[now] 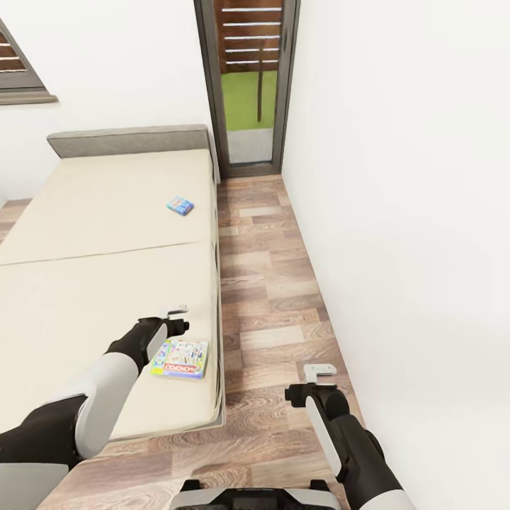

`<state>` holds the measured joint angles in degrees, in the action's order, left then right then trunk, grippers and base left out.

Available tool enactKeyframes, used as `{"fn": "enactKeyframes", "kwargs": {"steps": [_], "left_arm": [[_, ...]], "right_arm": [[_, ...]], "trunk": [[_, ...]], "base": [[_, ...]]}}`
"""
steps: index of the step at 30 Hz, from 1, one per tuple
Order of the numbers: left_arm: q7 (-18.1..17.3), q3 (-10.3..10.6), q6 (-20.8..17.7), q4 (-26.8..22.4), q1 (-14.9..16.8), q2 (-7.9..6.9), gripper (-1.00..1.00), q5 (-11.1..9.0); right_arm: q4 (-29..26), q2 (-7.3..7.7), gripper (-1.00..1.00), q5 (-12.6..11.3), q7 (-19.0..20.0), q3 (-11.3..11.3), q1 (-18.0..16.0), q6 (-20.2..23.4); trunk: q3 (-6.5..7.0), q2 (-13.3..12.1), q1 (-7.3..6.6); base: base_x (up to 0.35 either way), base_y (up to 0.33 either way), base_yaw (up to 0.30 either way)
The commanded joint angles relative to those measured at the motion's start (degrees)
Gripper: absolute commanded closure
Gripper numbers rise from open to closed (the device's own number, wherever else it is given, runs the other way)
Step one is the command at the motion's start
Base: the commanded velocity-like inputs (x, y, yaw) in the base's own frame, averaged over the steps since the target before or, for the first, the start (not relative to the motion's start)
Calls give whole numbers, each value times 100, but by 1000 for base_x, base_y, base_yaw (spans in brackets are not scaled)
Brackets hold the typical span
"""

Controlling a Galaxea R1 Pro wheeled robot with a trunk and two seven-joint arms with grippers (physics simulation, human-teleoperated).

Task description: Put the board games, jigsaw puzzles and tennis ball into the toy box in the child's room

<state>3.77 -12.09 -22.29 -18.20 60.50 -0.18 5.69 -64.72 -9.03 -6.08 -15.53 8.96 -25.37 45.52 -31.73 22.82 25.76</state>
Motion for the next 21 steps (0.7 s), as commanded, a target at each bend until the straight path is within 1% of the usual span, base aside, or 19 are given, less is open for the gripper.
{"fn": "enactKeyframes", "kwargs": {"steps": [1,21], "left_arm": [[-11,-39,-33,-10,5,4,-100,57],[-28,-40,-123,-74,131,7,-100,55]], "right_arm": [[-6,2,-100,-60,-55,9,-3,18],[-6,14,-100,-60,-55,9,-3,17]], "trunk": [[-17,10,3],[-206,10,3]], "base": [[0,0,0],[0,0,0]]}}
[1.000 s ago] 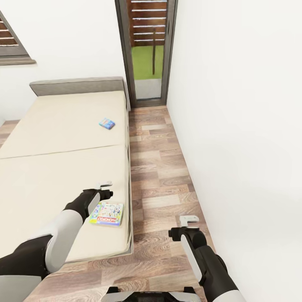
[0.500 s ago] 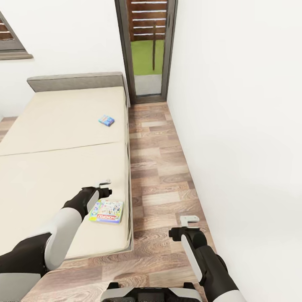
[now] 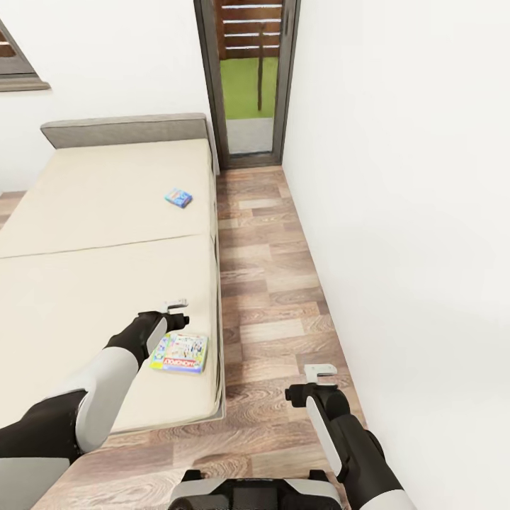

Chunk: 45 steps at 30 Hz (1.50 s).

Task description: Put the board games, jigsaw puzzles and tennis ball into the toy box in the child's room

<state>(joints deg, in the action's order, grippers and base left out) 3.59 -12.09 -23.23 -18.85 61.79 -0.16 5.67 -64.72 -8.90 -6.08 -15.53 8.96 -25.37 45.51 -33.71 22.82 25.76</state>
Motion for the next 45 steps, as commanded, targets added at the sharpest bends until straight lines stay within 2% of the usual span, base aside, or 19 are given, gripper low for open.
{"fn": "enactKeyframes", "kwargs": {"steps": [1,12,35,41,45], "left_arm": [[-11,-39,-41,-22,8,7,-100,57],[-32,-39,-177,-85,84,6,-100,57],[-34,-32,-200,-83,173,-1,-100,57],[-38,-37,-200,-85,173,11,-100,51],[-29,-38,-206,-84,175,25,-100,53]], "right_arm": [[-6,0,-100,-60,-55,9,-3,18],[27,-4,-100,-60,-55,9,-3,11],[18,-20,-100,-66,-43,4,-3,6],[-245,-48,-100,-96,-27,-4,-3,61],[-783,-54,-100,-138,-21,-28,-3,324]], "trunk": [[-17,10,3],[-121,10,3],[-338,10,3],[-394,10,3],[-432,10,3]], "base": [[0,0,0],[0,0,0],[0,0,0],[0,0,0],[0,0,0]]}}
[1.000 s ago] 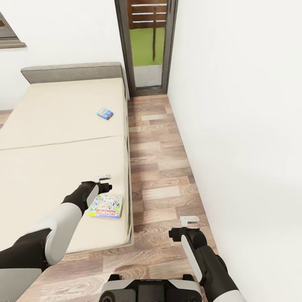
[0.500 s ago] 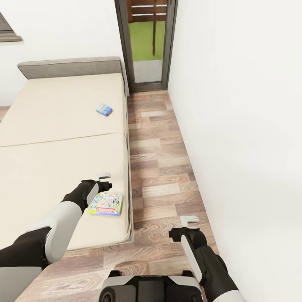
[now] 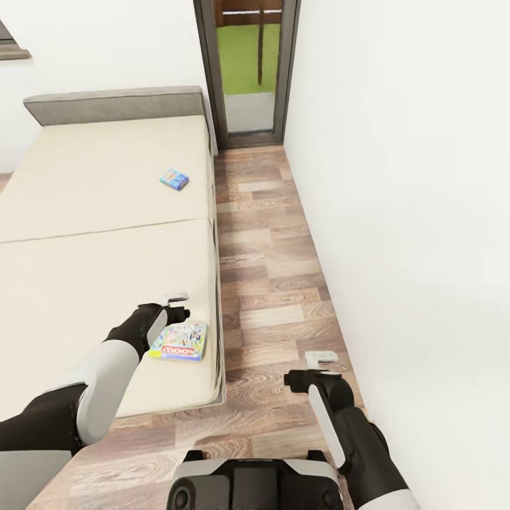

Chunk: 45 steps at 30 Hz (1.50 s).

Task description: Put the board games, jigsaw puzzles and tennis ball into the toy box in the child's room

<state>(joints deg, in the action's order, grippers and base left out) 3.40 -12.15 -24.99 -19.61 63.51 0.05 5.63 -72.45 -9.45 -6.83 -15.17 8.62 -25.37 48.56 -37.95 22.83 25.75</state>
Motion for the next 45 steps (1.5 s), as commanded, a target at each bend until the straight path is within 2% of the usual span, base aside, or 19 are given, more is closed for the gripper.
{"fn": "enactKeyframes", "kwargs": {"steps": [1,7,11,18,28,37,45], "left_arm": [[-9,-32,-30,-8,3,8,-100,56],[-9,-29,-30,-8,3,24,-100,53],[-12,-25,-26,-14,3,22,-100,53],[-17,-24,-50,-235,13,22,-100,53],[-27,-12,-706,-861,138,-9,-100,51],[-32,-7,-811,-933,369,-21,-100,62],[-25,-6,-829,-938,452,-20,-100,62]], "right_arm": [[-146,5,-100,-68,-55,0,-3,101],[-1017,32,-100,-86,-41,-21,24,551],[-1171,37,-100,-92,-41,-13,35,622],[-1225,27,-100,-97,-44,4,40,649],[-1211,15,-100,-91,-47,17,41,655],[-1203,13,-100,-90,-47,17,41,655],[-1202,7,-100,-89,-47,18,41,655]], "trunk": [[-17,9,3],[-73,9,3],[-111,9,3],[-177,9,3],[-271,9,3],[-356,9,3],[-432,9,3]], "base": [[0,0,0],[0,0,0],[0,0,0],[0,0,0],[0,0,0],[0,0,0],[0,0,0]]}}
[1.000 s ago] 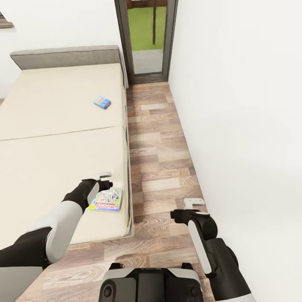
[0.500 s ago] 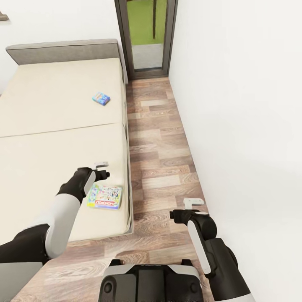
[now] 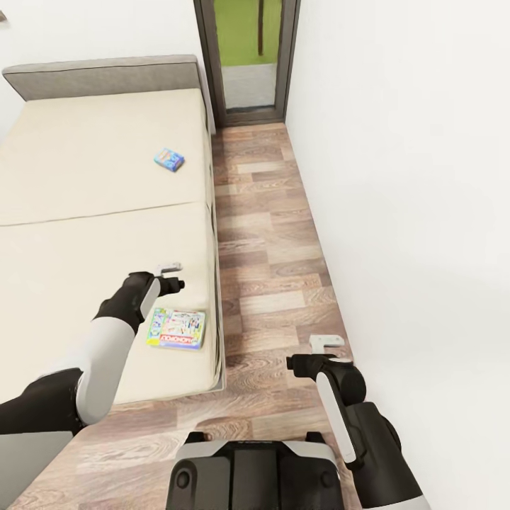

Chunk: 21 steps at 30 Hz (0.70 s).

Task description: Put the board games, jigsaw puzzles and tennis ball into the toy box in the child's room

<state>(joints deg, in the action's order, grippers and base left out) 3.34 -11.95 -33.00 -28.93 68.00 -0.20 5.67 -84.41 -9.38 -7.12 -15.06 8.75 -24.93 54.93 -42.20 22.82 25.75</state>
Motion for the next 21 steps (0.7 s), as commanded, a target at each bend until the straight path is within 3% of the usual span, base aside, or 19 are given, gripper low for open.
{"fn": "enactKeyframes", "kwargs": {"steps": [1,21], "left_arm": [[-19,-27,-32,-7,12,6,-100,57],[-17,-27,-91,-8,125,11,-100,65]], "right_arm": [[-5,-1,-100,-59,-58,5,-3,18],[-3,-3,-100,-56,-65,4,-3,18]], "trunk": [[-16,9,3],[-205,9,3]], "base": [[0,0,0],[0,0,0]]}}
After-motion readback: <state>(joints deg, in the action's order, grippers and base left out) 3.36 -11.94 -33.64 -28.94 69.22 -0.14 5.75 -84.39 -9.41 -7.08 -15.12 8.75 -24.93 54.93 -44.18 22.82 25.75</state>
